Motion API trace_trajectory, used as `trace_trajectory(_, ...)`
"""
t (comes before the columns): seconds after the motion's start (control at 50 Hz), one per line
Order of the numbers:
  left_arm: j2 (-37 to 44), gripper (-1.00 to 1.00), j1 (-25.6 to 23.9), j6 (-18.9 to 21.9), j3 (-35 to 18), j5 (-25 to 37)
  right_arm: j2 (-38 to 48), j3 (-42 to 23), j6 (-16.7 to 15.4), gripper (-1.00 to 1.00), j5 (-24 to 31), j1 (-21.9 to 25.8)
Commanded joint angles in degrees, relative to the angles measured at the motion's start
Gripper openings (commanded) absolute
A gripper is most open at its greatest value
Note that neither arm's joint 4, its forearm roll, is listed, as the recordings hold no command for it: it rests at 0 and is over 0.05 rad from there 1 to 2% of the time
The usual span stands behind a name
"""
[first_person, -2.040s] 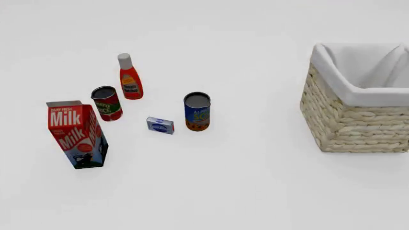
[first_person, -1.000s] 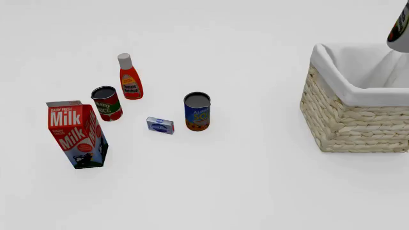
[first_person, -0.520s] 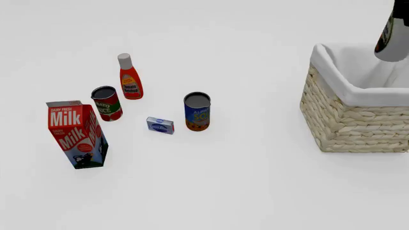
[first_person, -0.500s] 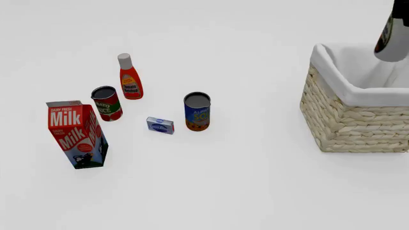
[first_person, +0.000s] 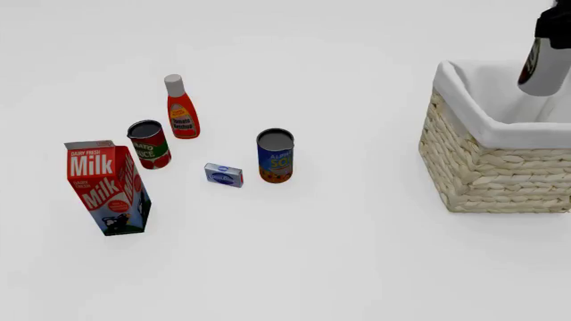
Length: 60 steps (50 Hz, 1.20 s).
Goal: Pick the salad dressing and place it in the basket.
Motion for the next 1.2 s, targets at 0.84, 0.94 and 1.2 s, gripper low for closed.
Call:
trace_trajectory(0.84, 0.0, 1.00, 0.7, 0.2, 0.9, -0.7, 3.6, 5.7, 3.9, -1.00, -4.4, -1.9)
trace_trajectory(0.94, 0.0, 1.00, 0.7, 0.2, 0.8, -0.6, 4.0, 6.4, 4.3, -1.00, -5.1, -2.3)
trace_trajectory(1.2, 0.0, 1.00, 0.8, 0.3, 0.6, -0.4, 4.9, 7.3, 4.8, -1.00, -6.3, -3.5)
